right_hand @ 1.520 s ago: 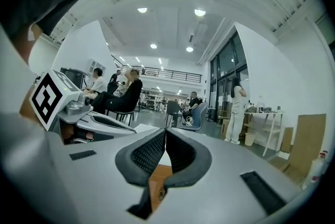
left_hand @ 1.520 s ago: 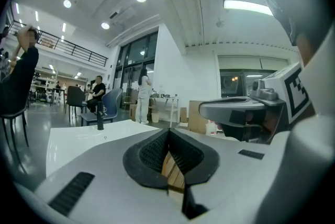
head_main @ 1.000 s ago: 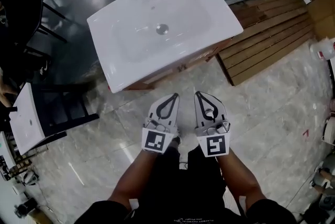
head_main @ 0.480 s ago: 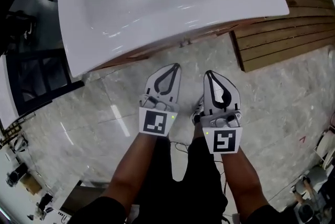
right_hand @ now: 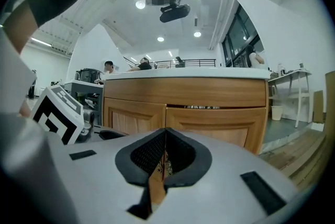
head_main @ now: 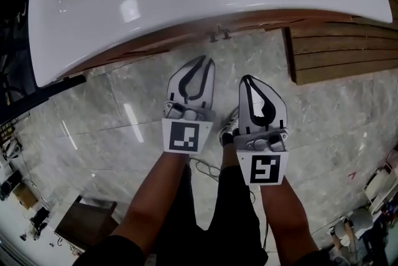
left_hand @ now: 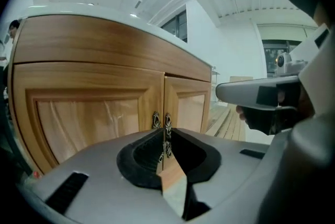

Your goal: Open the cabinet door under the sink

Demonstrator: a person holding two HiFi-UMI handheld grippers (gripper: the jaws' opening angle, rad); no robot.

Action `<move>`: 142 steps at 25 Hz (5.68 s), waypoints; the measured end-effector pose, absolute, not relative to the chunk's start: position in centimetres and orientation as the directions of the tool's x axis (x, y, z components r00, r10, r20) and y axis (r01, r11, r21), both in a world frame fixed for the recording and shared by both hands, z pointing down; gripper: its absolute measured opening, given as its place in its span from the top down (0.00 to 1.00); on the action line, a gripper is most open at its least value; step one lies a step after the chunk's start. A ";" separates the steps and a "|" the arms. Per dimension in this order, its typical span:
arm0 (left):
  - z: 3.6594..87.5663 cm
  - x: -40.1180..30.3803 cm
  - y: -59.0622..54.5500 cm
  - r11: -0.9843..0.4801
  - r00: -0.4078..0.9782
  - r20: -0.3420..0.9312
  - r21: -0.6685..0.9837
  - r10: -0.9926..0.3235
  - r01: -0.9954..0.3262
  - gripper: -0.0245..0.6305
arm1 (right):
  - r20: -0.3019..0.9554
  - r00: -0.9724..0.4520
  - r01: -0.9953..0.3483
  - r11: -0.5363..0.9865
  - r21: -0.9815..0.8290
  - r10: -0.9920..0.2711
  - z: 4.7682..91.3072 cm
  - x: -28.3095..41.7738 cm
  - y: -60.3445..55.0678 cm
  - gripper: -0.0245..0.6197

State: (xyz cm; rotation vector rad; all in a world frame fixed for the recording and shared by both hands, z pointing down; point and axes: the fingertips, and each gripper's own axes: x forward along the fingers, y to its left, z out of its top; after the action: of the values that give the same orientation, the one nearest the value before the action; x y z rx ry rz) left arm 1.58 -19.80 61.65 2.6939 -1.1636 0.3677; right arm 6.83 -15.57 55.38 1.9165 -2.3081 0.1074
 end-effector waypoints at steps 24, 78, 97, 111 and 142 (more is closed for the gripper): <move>67.6 4.2 -24.7 -0.472 0.433 0.311 -0.058 -0.846 -0.880 0.76 | 0.166 -0.228 -0.970 0.239 0.048 -0.959 60.8 10.7 -18.5 0.92; 67.5 -6.3 -6.7 -0.797 0.750 0.347 0.011 -0.564 -0.604 0.82 | 0.135 -0.136 -0.982 0.152 0.116 -0.981 59.8 3.1 -8.8 0.92; 67.9 -17.9 -1.9 -0.815 0.745 0.395 -0.016 -0.537 -0.579 0.83 | 0.156 -0.302 -0.935 0.324 0.143 -0.940 59.9 -5.1 -7.4 0.92; 67.7 -24.4 -2.0 -0.576 0.531 0.384 -0.005 -0.756 -0.817 0.85 | 0.180 -0.361 -0.914 0.385 0.127 -0.915 59.9 -6.1 -7.0 0.92; 60.7 -3.9 -8.9 -0.578 0.584 0.270 0.110 -0.766 -0.808 0.93 | 0.182 -0.346 -0.937 0.349 -0.015 -0.920 56.6 5.7 -7.4 0.92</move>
State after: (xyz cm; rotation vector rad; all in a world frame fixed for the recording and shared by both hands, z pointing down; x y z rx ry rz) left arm -3.89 -8.89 60.68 2.5938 -1.3089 0.2837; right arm 5.67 -7.37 56.64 1.7068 -2.4607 0.1756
